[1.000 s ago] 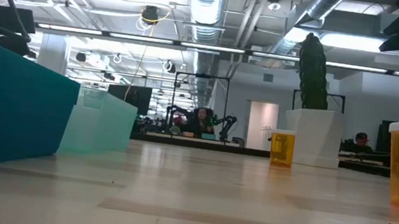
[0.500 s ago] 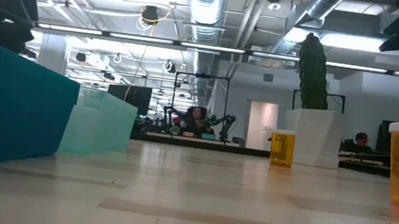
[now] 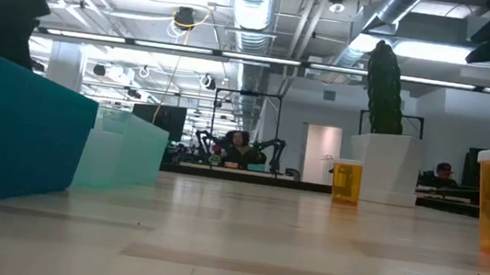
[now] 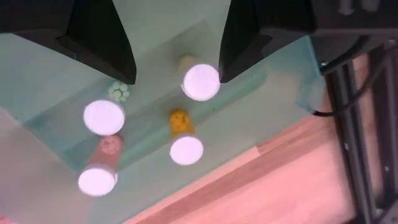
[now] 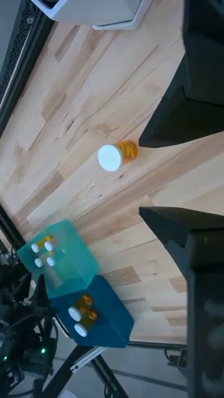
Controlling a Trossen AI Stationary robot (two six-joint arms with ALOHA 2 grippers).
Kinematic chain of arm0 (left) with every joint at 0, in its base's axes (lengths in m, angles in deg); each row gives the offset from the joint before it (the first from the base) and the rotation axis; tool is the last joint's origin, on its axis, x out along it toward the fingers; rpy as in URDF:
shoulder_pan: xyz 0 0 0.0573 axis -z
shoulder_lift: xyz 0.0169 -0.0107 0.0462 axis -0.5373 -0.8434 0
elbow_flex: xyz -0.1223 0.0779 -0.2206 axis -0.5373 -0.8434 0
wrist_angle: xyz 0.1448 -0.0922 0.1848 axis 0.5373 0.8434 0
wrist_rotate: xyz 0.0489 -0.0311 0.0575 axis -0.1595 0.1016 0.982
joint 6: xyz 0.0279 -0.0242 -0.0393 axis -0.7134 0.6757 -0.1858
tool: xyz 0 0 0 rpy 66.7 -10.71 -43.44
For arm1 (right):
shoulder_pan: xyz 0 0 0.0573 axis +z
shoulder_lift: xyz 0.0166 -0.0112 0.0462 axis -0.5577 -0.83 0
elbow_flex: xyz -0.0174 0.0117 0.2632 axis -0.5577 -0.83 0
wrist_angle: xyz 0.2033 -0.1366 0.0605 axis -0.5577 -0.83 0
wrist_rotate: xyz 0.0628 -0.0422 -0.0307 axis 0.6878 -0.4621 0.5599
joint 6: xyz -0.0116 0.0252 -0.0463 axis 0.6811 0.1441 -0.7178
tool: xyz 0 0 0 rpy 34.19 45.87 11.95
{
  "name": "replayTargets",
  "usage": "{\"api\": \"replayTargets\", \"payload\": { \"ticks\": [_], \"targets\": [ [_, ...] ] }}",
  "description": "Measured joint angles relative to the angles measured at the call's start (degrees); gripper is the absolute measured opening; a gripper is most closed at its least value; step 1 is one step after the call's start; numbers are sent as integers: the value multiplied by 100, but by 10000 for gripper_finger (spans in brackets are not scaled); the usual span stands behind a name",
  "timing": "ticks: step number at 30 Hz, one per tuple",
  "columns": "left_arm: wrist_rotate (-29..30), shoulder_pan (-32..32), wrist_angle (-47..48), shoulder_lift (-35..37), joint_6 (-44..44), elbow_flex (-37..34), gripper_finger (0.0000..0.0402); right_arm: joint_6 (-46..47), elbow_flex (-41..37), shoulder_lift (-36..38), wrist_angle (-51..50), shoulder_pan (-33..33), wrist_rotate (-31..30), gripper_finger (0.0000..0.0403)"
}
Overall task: Pick and place medicine bottles into bin by pill shape (circle, oval)
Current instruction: Put the top big orange pill bottle into the blue bin
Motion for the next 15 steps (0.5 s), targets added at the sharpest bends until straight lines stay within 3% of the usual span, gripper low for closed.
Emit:
{"api": "replayTargets", "payload": {
  "ticks": [7,12,15],
  "targets": [
    [141,0,373,0,1,634,225,-16,0,0,2,1,0,175],
    [1021,-130,330,7,-125,1507,225,-16,0,0,0,0,0,175],
    [1452,-382,-11,7,-899,2021,225,-16,0,0,0,0,0,175]
  ]
}}
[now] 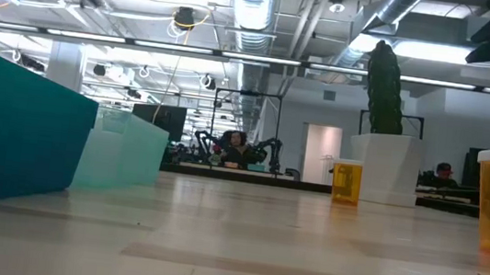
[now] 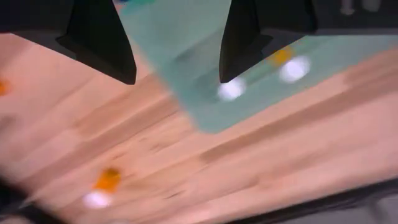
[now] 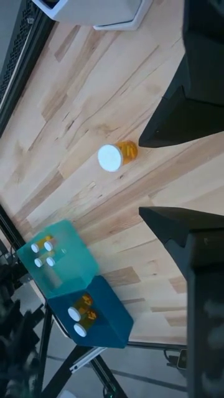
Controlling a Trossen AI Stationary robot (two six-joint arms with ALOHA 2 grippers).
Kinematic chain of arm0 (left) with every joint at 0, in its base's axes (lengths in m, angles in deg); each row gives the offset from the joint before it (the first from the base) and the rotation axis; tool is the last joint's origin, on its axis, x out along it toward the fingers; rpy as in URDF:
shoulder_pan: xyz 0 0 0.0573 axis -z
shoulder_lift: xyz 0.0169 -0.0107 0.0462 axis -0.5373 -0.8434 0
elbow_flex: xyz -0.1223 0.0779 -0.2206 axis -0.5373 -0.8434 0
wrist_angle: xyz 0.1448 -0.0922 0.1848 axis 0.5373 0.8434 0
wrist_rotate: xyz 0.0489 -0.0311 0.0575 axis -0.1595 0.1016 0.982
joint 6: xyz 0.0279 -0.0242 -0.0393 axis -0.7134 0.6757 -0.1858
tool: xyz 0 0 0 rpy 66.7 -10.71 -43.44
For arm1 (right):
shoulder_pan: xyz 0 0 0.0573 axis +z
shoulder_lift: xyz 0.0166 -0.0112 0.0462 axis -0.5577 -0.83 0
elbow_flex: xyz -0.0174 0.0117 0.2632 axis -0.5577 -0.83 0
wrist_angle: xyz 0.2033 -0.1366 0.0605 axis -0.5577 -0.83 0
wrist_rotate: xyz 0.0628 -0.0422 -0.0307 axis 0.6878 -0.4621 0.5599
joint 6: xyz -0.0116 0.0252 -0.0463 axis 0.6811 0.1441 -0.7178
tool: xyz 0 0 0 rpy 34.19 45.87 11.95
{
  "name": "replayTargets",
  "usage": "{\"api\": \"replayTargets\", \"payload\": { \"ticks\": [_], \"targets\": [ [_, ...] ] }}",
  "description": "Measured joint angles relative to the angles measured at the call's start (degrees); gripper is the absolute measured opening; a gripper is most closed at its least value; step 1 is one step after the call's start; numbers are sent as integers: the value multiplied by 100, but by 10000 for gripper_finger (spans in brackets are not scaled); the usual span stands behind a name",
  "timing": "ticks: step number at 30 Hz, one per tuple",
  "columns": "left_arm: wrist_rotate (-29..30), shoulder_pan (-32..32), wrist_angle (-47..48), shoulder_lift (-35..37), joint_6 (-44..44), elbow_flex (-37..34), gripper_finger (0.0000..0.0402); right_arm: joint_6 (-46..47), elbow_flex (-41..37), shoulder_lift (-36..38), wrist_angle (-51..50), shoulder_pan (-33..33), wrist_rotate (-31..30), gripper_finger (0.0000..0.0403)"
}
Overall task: Pick and place medicine bottles into bin by pill shape (circle, oval)
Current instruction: Put the top big orange pill bottle into the blue bin
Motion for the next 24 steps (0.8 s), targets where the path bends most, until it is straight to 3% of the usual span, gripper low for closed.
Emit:
{"api": "replayTargets", "payload": {
  "ticks": [3,8,12,18,24],
  "targets": [
    [31,-490,-898,0,-1600,451,225,-10,0,0,0,1,0,175],
    [-91,-1446,-3328,0,-4853,844,225,-17,0,-2,-24,0,2,175],
    [-709,-2216,-5169,0,-6870,884,225,-17,0,-2,-69,2,2,175],
    [-1792,-3142,-6716,-337,-8355,887,225,-12,0,0,-69,2,4,175],
    [-2597,-3711,-7545,-1030,-8752,886,225,1,0,-2,-85,4,11,175]
  ]
}}
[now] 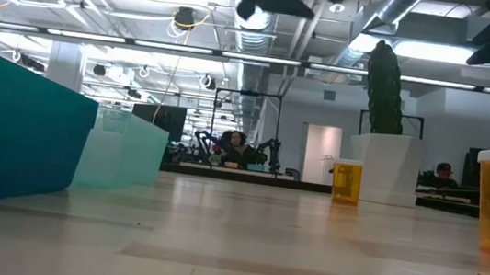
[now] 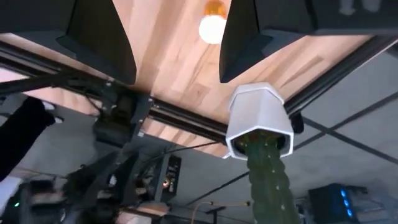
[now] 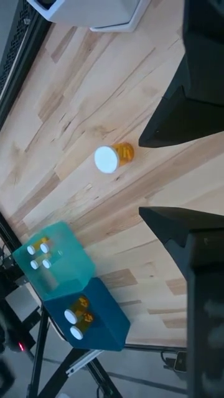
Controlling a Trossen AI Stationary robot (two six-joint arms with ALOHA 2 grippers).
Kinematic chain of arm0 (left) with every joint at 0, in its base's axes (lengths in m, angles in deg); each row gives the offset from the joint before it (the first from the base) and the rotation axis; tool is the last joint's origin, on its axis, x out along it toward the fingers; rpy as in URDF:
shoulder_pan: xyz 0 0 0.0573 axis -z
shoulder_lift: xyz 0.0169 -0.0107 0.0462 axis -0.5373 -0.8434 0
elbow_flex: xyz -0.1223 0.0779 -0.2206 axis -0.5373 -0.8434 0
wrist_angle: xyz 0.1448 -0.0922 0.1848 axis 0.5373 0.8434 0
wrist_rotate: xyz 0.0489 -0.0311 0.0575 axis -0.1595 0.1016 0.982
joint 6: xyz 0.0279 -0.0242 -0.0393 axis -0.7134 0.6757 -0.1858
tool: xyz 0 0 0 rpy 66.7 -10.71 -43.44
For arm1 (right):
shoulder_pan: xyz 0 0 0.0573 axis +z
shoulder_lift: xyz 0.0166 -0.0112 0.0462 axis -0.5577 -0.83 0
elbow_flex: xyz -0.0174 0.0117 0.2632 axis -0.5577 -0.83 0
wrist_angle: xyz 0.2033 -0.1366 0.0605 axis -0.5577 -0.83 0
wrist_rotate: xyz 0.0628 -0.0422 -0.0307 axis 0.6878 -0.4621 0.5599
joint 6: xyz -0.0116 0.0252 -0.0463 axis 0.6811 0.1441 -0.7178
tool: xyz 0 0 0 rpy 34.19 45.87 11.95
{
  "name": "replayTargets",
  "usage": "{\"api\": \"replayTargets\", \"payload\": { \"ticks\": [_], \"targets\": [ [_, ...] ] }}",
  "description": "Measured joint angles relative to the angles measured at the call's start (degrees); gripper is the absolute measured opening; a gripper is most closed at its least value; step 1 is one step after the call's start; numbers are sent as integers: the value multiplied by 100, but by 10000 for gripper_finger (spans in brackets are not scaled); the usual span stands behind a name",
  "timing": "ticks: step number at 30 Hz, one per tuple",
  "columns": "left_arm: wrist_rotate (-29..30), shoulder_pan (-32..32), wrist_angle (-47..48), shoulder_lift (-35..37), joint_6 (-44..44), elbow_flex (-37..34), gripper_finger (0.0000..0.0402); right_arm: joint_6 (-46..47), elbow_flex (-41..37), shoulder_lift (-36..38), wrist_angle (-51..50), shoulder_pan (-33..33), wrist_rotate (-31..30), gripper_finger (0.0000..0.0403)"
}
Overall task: Pick and place medicine bottles into bin by pill shape (circle, oval)
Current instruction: Put the top big orange pill bottle into the blue bin
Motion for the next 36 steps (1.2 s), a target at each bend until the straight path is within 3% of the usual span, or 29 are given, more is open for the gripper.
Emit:
{"api": "replayTargets", "payload": {
  "ticks": [10,16,23,36],
  "targets": [
    [-315,-445,-1533,-1205,-210,-4,225,-2,0,0,-1,-2,0,175],
    [-422,-540,-1837,-1734,-324,-1,225,-4,0,0,-5,-4,0,175],
    [-856,-593,-1822,-2329,-841,449,232,-7,0,0,-35,-2,0,175],
    [-519,-636,-461,-3466,-941,1948,297,-4,0,0,-306,-2,0,175]
  ]
}}
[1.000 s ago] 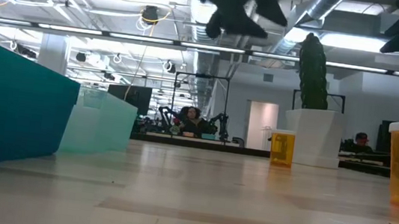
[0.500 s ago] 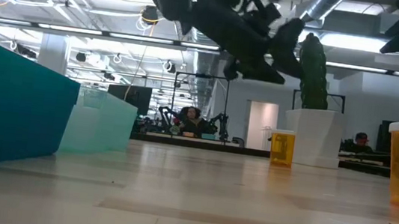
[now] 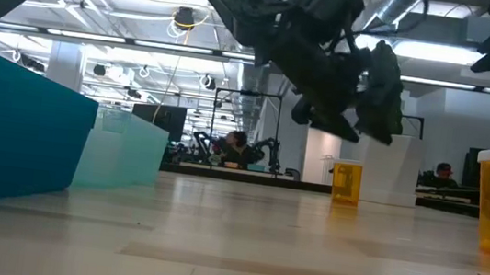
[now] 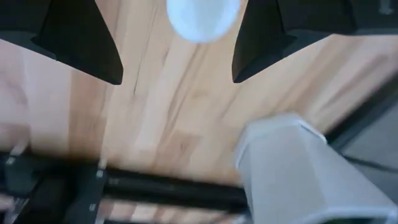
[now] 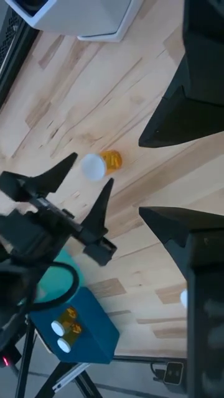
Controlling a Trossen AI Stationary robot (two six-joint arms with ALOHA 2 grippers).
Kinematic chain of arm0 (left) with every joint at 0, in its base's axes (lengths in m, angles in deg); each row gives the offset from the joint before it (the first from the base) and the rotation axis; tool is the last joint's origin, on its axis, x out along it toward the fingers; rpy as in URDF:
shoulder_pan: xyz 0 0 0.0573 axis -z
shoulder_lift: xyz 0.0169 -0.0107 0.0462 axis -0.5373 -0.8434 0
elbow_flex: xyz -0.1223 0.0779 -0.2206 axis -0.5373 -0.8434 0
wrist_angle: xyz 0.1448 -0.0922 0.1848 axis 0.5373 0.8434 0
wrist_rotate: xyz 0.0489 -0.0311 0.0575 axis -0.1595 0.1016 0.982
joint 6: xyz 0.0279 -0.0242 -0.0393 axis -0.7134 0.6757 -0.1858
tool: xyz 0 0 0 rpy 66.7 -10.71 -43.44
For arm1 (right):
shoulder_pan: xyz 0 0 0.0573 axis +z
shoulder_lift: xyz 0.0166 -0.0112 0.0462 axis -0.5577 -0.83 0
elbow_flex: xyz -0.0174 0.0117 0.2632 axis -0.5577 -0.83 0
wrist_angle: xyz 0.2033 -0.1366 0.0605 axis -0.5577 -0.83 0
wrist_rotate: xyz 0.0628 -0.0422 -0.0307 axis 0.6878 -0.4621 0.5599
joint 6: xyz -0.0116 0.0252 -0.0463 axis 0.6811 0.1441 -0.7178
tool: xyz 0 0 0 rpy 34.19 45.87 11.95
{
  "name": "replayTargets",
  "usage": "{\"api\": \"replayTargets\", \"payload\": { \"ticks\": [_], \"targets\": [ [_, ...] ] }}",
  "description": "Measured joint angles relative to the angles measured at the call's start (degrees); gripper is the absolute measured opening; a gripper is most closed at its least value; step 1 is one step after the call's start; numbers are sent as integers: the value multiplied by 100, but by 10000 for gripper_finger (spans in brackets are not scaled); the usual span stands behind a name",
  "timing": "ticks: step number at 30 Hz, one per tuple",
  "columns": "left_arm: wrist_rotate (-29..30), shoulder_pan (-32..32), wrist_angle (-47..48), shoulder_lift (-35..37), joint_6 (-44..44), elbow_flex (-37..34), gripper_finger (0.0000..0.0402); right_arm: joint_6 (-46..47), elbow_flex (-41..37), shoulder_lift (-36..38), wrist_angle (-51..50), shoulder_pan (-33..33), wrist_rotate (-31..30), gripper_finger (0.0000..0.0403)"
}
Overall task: Pick and place medicine bottles into bin by pill shape (circle, oval)
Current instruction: Put the top big orange pill bottle into the blue bin
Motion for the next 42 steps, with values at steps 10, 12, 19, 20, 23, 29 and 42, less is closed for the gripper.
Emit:
{"api": "replayTargets", "payload": {
  "ticks": [10,12,19,20,23,29,42],
  "targets": [
    [34,-26,944,-109,446,94,298,-2,0,2,-88,0,2,175],
    [36,-25,951,-109,420,92,298,-2,0,2,-87,0,2,175],
    [-50,-81,960,-109,398,92,297,-2,0,2,-86,0,2,175],
    [-49,-91,966,-109,398,92,297,-2,0,2,-86,0,2,175],
    [-51,-130,969,-109,409,92,293,0,0,2,-86,0,2,175],
    [-396,-266,1110,-109,538,90,251,0,0,2,-88,0,4,175],
    [-455,-261,1193,-108,580,90,203,0,0,2,-86,0,4,175]
  ]
}}
